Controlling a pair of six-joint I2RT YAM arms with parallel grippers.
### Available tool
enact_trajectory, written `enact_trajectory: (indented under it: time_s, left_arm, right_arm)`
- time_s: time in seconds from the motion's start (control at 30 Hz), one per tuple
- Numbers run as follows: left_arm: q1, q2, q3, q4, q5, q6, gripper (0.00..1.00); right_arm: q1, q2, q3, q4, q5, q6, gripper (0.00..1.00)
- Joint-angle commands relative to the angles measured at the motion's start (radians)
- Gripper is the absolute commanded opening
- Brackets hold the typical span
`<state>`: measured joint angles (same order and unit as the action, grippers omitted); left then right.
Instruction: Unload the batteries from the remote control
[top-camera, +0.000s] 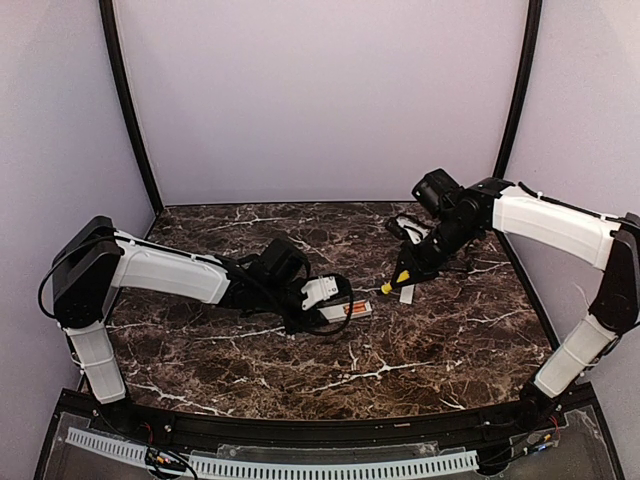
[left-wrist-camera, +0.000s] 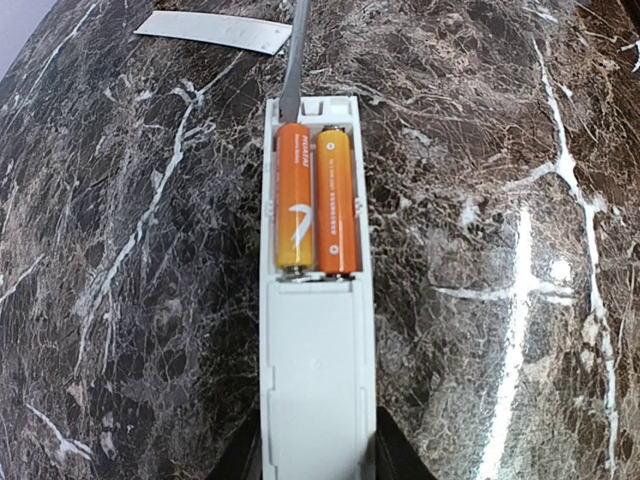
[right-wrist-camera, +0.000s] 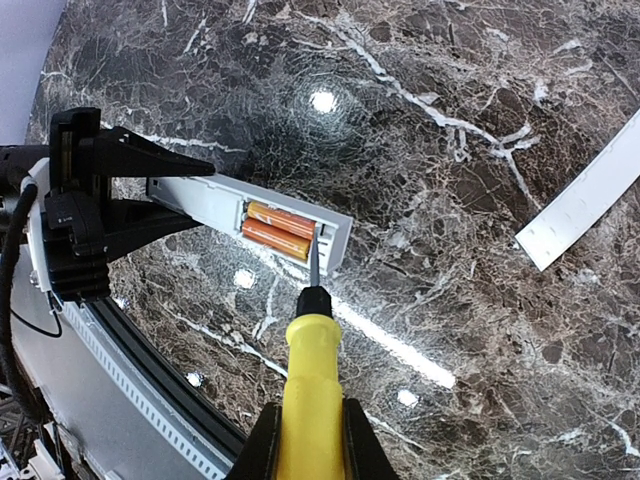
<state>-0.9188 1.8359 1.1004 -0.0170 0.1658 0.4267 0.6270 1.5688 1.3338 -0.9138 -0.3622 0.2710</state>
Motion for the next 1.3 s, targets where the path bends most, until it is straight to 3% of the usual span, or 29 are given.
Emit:
enact_trajectory:
  time_s: [0.0, 1.27]
  left_arm:
    - [-0.009, -0.058, -0.013, 0.013, 0.009, 0.003, 0.0]
    - [-0.036, -0.002, -0.005, 0.013, -0.016, 0.01, 0.0]
  right_arm:
    - [0.012, 0.012, -0.015, 0.001, 0.001, 0.007, 0.0]
    - [0.05, 0.094, 0.02, -0.061, -0.059, -0.012, 0.0]
